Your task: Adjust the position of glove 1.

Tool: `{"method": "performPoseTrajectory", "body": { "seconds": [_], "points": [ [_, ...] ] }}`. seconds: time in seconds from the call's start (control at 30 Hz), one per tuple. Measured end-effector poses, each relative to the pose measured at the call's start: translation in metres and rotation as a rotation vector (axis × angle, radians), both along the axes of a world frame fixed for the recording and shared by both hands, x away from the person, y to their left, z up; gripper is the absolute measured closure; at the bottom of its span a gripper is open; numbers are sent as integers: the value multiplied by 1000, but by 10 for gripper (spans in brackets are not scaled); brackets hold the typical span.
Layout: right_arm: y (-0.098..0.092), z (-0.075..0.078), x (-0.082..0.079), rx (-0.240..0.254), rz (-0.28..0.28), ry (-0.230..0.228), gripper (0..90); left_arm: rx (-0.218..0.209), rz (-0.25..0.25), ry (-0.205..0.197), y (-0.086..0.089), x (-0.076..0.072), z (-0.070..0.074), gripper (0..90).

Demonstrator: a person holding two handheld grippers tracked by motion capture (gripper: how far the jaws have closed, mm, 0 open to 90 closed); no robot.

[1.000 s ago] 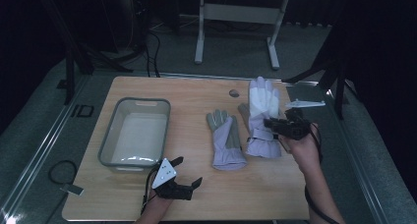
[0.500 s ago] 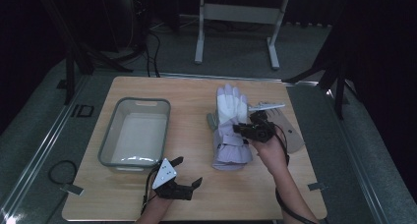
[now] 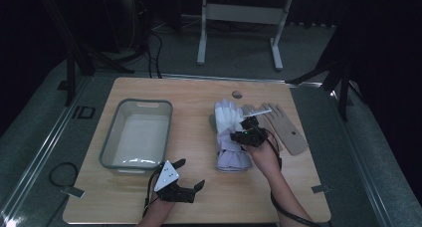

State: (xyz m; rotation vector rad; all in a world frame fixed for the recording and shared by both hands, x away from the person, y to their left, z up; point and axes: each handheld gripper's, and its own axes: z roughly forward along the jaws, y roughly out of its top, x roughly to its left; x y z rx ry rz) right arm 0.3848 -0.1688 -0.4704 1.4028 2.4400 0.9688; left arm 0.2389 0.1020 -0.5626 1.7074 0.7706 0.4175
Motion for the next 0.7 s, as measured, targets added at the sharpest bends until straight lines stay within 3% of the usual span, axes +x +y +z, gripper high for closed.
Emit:
{"method": "performPoseTrajectory", "body": {
  "seconds": [0.27,0.43,0.57,0.6,0.63,0.67,0.7],
  "points": [
    [1,-25,9,-3,-9,35,774,0,-4,0,0,0,0,15],
    [1,-29,9,-5,1,31,738,1,-3,0,0,0,0,15],
    [-1,-24,8,2,16,14,669,0,-2,1,0,0,0,15],
    [-4,-21,6,19,27,-6,600,-1,-2,1,0,0,0,15],
    [-4,-21,6,19,27,-6,600,-1,-2,2,0,1,0,15],
    [-7,-17,4,17,42,-48,492,1,-4,5,0,1,0,15],
    [-7,-17,4,17,42,-48,492,1,-4,5,0,1,0,15]
  ]
}}
